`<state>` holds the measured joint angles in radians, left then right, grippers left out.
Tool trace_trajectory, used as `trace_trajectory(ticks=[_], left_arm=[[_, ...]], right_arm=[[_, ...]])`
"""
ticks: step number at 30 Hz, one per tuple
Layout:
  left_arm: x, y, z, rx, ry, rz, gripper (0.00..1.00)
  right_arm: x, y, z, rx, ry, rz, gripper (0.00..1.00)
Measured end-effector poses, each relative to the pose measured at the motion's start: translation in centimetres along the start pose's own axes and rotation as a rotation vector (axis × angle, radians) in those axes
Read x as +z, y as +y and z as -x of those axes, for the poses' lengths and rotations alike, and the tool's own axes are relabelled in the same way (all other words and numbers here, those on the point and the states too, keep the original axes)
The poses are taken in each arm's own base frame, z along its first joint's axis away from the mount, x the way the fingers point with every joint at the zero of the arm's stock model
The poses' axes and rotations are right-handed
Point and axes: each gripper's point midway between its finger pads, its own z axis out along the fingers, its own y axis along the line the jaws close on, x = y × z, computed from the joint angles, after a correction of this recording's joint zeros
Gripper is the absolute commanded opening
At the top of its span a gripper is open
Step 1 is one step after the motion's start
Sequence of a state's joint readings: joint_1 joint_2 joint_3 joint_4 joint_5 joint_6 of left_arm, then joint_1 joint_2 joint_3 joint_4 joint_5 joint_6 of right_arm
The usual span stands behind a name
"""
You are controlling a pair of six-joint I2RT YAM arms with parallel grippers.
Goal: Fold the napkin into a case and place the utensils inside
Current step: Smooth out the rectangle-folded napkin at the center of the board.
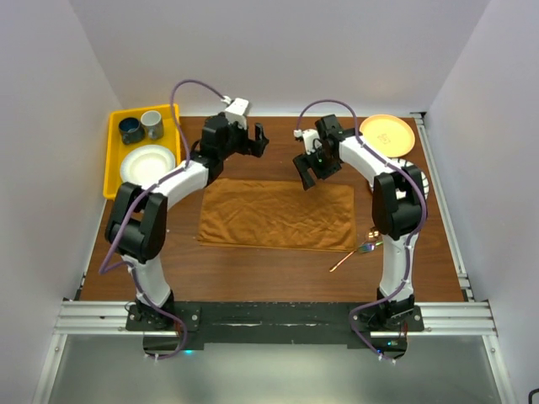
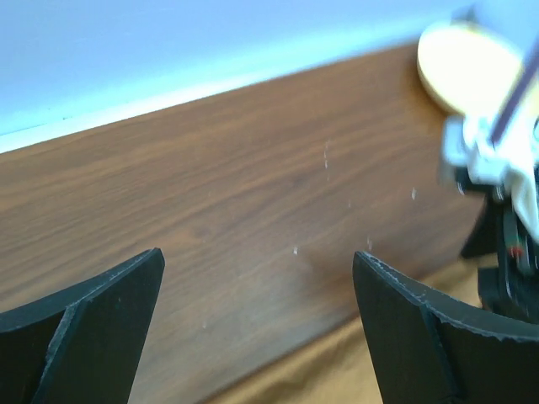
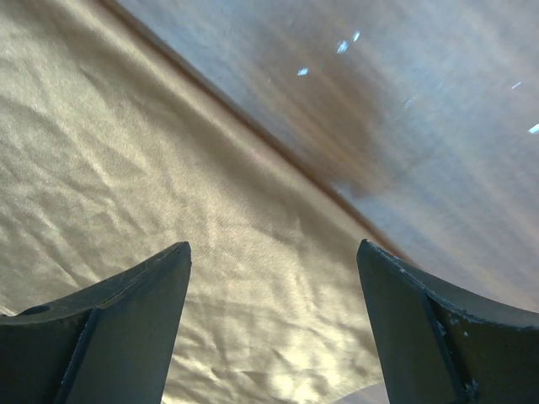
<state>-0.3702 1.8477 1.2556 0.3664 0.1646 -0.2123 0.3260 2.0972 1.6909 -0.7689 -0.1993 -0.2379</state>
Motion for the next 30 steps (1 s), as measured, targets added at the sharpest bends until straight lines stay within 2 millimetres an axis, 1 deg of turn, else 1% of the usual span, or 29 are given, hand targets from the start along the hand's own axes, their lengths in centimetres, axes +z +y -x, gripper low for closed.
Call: trace_trajectory(ticks=[1,4,5,7,8,9,11,12,14,15,16,17,18,20,23,24,27,29,30], left_arm=[[-0.4,-0.4,0.0,0.047,0.034,-0.006,1.00],[-2.5,-1.3,-1.7,0.171,0.167,-0.033,1.00],[-3.2,-1.2,-2.3,0.197,0.206,-0.035,1.00],[-4.8,-0.6,-3.5,0.237,0.286,-0.044,0.95],[-5.5,0.0,-4.0,0.244,0.321,-0.050,0.91],[-6.3,0.5,-4.5,0.251,0.348,-0.062,0.84],[-8.2,2.0,-5.5,0.276,0.410,-0.082,0.77],[-9.1,2.6,-5.7,0.296,0.433,-0.088,0.65],[-11.1,3.5,-6.4,0.364,0.494,-0.113,0.56],[-12.0,3.5,-6.5,0.403,0.517,-0.135,0.47],[-12.9,3.4,-6.8,0.448,0.538,-0.161,0.44],[-13.7,3.2,-7.1,0.476,0.559,-0.183,0.43],[-14.8,3.0,-7.6,0.512,0.586,-0.213,0.38],[-16.6,2.9,-8.9,0.556,0.643,-0.258,0.37],[-19.1,3.5,-11.9,0.569,0.752,-0.305,0.38],[-20.1,3.8,-13.3,0.555,0.791,-0.323,0.41],[-23.2,5.2,-16.1,0.512,0.889,-0.355,0.45],[-25.1,6.5,-17.2,0.506,0.916,-0.386,0.45],[-26.0,7.0,-17.5,0.505,0.919,-0.406,0.45]], right_arm=[[-0.1,-0.1,0.3,-0.008,-0.007,-0.004,0.82],[-0.3,-0.4,0.3,-0.020,-0.004,-0.017,0.78],[-0.3,-0.5,0.2,-0.021,-0.001,-0.022,0.74],[-0.3,-0.6,0.0,-0.024,0.007,-0.030,0.72],[-0.4,-0.7,-0.1,-0.025,0.009,-0.035,0.68],[-0.4,-0.8,-0.2,-0.027,0.014,-0.043,0.67],[-0.7,-1.0,-0.7,-0.033,0.025,-0.053,0.65],[-0.9,-1.0,-0.9,-0.037,0.033,-0.055,0.63],[-1.4,-0.9,-1.3,-0.052,0.046,-0.058,0.61],[-1.7,-0.9,-1.4,-0.057,0.050,-0.059,0.59],[-1.9,-0.9,-1.5,-0.061,0.054,-0.058,0.58],[-2.1,-0.9,-1.6,-0.064,0.059,-0.056,0.58],[-2.2,-0.8,-1.8,-0.067,0.064,-0.054,0.57],[-2.2,-0.7,-2.2,-0.068,0.078,-0.050,0.57],[-1.9,-0.2,-3.4,-0.062,0.108,-0.023,0.54],[-1.8,0.1,-3.7,-0.059,0.118,-0.008,0.53],[-1.4,1.4,-4.7,-0.067,0.136,0.044,0.50],[-1.4,2.7,-6.0,-0.092,0.157,0.074,0.46],[-1.6,3.7,-6.7,-0.115,0.170,0.094,0.44]])
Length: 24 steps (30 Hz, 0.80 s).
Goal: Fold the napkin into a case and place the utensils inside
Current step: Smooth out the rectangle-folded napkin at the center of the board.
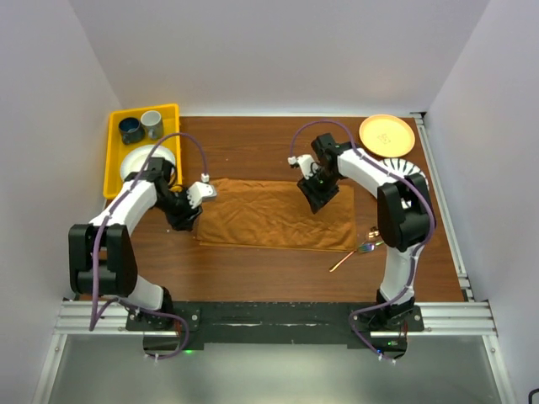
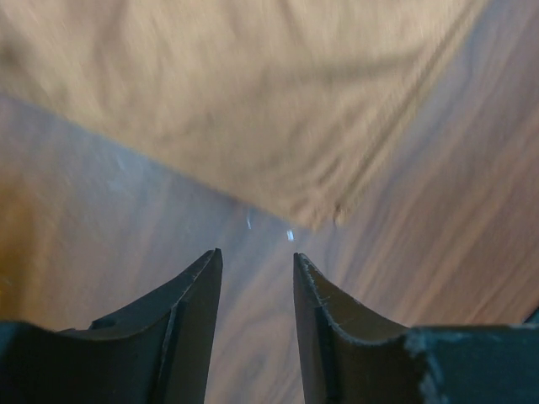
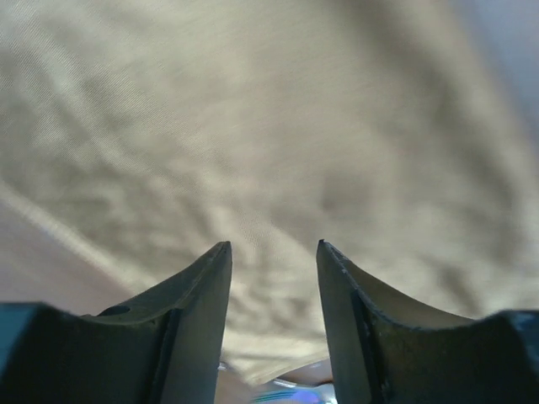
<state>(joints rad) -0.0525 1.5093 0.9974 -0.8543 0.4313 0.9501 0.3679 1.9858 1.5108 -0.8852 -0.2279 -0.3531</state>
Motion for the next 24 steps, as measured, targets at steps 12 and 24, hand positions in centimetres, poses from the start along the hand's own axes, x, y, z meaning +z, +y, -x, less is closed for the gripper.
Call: trace_trajectory(ticks=[12,24], left_arm=[[-0.3,-0.7,-3.5,0.124,-0.111,-0.079,0.44],[0.2,0.1,-3.2,0.155,-0.146,-0.025,0.40]], right_arm=[[0.0,4.7,-4.1,-0.182,0.057,0.041,0.42],[3.0,1.6,0.1,-0.213,0.075,-0.083,0.41]])
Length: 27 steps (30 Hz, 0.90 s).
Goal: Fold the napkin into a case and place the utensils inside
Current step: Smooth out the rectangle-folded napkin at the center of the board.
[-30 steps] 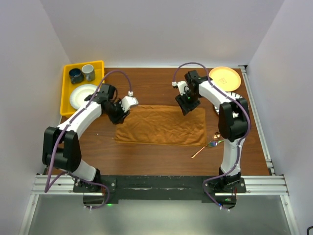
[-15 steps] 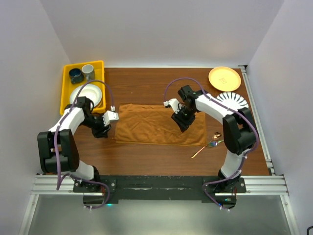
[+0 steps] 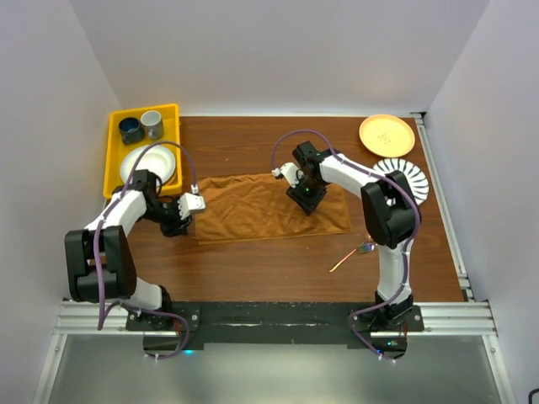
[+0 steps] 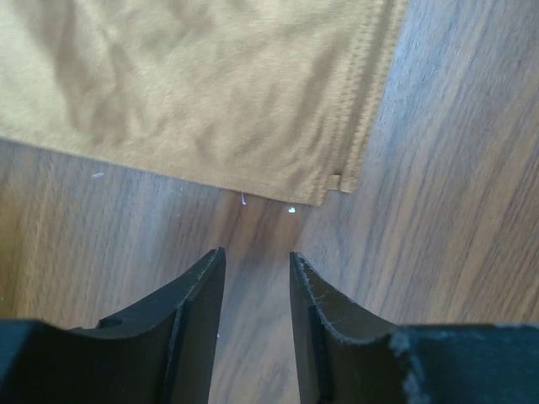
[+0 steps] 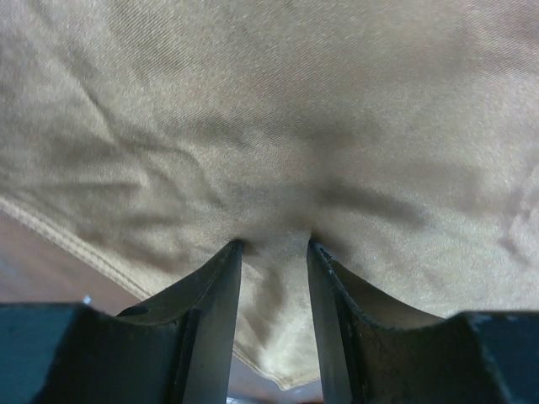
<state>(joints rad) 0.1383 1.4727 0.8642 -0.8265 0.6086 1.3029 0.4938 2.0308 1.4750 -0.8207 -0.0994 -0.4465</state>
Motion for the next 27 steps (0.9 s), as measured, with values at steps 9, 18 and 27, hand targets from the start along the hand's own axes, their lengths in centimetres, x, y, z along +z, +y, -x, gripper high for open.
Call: trace_trajectory(ticks=[9,18,27], left_arm=[[0.2,-1.1,0.6,0.080,-0.026,0.000,0.36],[1.9,-1.9,2.1,0.164,-0.032,-0.009,0.37],[2.0,-0.5,2.4,0.149,-0.040,0.066,0.40]], right_arm=[[-1.7,0.1,0.6,-0.017,-0.052,0.000,0.39],[-7.5,-3.0,-4.8,0.235,-0.108,-0.054,0.33],[-5.1,-2.3,-11.4,0.427,0.051,-0.056,0.31]])
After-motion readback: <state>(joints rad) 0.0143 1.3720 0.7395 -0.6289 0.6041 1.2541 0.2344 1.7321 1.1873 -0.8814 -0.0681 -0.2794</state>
